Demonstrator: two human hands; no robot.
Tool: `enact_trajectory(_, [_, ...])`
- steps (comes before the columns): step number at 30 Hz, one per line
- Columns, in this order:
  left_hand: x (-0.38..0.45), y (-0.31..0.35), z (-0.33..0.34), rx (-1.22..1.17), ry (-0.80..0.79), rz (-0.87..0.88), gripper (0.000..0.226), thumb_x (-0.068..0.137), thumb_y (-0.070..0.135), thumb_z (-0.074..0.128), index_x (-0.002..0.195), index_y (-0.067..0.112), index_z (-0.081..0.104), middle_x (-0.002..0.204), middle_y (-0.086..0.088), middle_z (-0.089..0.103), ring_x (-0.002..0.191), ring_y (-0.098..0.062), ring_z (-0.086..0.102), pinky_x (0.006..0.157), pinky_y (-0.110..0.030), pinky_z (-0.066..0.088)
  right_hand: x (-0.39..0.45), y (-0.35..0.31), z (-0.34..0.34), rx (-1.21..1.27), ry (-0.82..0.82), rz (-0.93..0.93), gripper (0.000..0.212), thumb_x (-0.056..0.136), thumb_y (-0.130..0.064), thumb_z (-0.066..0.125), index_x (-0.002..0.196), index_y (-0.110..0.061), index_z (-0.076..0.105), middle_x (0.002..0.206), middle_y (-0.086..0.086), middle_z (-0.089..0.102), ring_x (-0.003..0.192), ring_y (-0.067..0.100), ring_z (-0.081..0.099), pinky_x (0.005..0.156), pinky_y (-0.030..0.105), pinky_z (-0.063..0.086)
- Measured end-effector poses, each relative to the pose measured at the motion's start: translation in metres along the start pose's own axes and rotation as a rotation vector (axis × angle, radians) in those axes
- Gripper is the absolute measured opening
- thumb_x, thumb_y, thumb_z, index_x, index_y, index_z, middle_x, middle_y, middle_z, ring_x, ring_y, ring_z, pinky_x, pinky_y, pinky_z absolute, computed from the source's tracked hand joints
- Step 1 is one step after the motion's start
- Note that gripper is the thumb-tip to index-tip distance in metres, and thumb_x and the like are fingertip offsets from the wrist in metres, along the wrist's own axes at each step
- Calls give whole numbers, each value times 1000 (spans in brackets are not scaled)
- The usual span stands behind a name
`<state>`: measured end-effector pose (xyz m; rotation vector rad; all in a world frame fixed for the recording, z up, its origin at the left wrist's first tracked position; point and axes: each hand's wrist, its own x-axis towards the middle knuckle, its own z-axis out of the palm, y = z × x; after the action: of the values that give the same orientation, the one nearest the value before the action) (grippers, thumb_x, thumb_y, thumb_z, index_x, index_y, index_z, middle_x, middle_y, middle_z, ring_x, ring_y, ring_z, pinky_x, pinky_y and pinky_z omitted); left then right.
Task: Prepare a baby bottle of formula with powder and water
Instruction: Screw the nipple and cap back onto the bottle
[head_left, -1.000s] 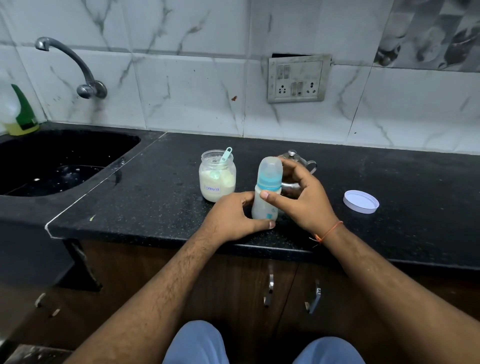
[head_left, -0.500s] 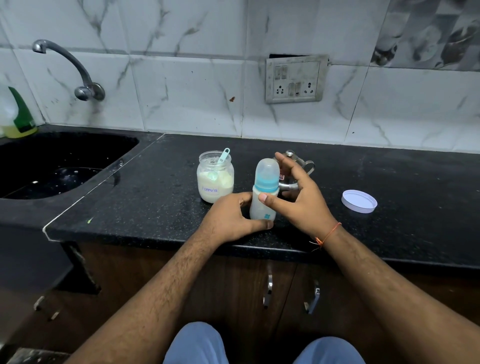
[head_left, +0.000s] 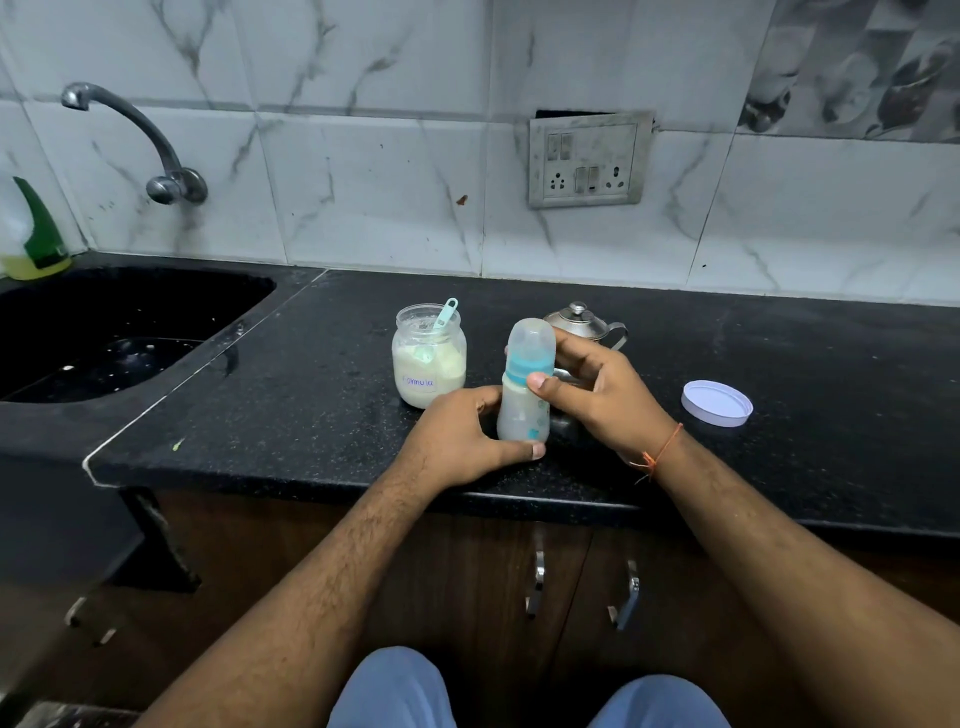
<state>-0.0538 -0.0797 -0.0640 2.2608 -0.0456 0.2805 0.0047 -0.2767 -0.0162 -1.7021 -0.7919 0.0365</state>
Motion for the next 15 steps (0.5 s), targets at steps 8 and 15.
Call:
enact_trajectory(8, [-1, 3, 6, 35, 70, -32, 76, 57, 75, 90, 121, 37, 78, 104, 22, 81, 99, 4, 75, 94, -37, 65, 1, 0, 7, -27, 99, -19, 53, 87, -15, 87, 137, -14, 68, 128, 0, 77, 124, 16, 70, 109, 50, 55])
enact_trajectory(15, [-1, 4, 1, 5, -11, -32, 82, 54, 78, 84, 125, 38, 78, 112, 23, 82, 107, 2, 76, 103, -40, 63, 7, -2, -12, 112, -172, 39, 44, 97, 1, 69, 141, 0, 61, 136, 12, 73, 129, 27, 68, 110, 44, 55])
